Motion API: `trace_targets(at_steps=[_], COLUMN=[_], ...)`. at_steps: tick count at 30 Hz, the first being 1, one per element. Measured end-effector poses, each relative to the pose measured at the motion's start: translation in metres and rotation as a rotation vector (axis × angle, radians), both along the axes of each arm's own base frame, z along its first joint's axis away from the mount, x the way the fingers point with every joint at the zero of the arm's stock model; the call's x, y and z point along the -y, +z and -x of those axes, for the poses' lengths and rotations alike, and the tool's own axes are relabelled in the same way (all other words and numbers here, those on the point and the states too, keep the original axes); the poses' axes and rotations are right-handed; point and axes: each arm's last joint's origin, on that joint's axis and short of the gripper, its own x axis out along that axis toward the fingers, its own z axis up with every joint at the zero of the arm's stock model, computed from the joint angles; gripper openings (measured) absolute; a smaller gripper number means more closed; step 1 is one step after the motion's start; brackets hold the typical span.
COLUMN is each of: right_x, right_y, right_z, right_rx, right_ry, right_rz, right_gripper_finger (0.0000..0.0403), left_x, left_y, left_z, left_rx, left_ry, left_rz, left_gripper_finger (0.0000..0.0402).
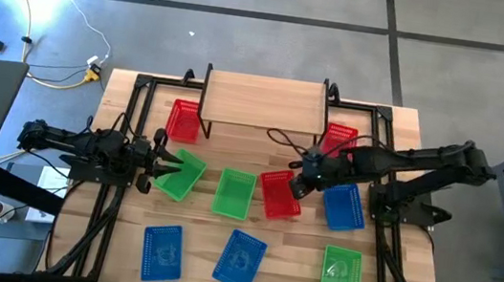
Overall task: Stack baskets on shelf by color
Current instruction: Put the bottom red bin on the shelf
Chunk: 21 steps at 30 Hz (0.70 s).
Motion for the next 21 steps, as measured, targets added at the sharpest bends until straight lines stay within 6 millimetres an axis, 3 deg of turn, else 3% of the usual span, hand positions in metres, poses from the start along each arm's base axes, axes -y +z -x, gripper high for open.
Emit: trace_targets(at_steps=[9, 21], right_x=[-0.002, -0.002], right_y=[-0.028, -0.07], right_z=[-0.015, -0.029], right_rx=[-0.134, -0.348], right_ry=[-0.027, -0.057], right_rz=[-0.011, 0.002], right_gripper_finger=[0.0177, 0.0181], left_x=[0.0, 0.0], left_y=[0.0, 0.0], left_z=[0.0, 0.0], left_rx=[0.0, 0.0], left_ry=[0.0, 0.0], left_rz=[0.0, 0.0], left_gripper_finger=[0.0094, 0.0094])
